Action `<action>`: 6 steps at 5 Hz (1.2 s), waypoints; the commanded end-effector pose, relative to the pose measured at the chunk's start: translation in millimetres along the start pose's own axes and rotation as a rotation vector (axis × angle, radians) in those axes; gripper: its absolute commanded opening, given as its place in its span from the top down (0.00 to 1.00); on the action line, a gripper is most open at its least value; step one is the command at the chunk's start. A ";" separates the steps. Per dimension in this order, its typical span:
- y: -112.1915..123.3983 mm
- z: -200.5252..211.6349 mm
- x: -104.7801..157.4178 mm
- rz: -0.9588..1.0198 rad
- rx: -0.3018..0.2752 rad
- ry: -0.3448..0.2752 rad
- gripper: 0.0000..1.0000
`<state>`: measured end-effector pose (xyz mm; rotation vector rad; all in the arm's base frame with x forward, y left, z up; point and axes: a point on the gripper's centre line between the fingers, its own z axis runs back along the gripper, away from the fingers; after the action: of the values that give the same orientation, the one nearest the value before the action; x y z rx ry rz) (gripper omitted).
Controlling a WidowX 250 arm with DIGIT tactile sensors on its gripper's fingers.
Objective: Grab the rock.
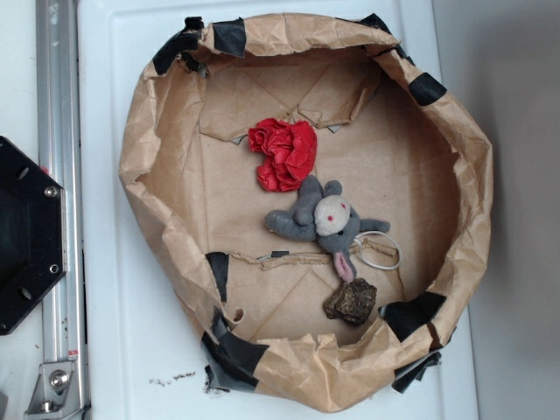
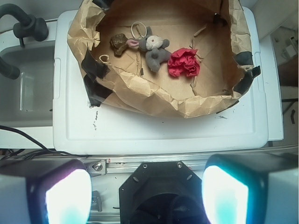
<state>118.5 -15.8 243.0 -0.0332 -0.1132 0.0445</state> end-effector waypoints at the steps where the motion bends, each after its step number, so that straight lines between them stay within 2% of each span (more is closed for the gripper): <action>1: 0.0 0.0 0.0 0.000 0.000 0.000 0.00; 2: 4.6 -14.3 49.0 -0.083 -0.036 -0.059 0.00; 3: 7.3 -35.6 97.6 -0.137 -0.110 -0.132 0.00; 4: 11.7 -67.8 144.8 -0.201 -0.103 -0.145 0.00; 5: 12.1 -105.7 168.7 -0.330 -0.067 -0.156 0.00; 6: -3.2 -130.8 172.4 -0.549 -0.026 -0.165 0.00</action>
<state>300.1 -4.2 118.6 -0.0343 -0.2435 -0.4878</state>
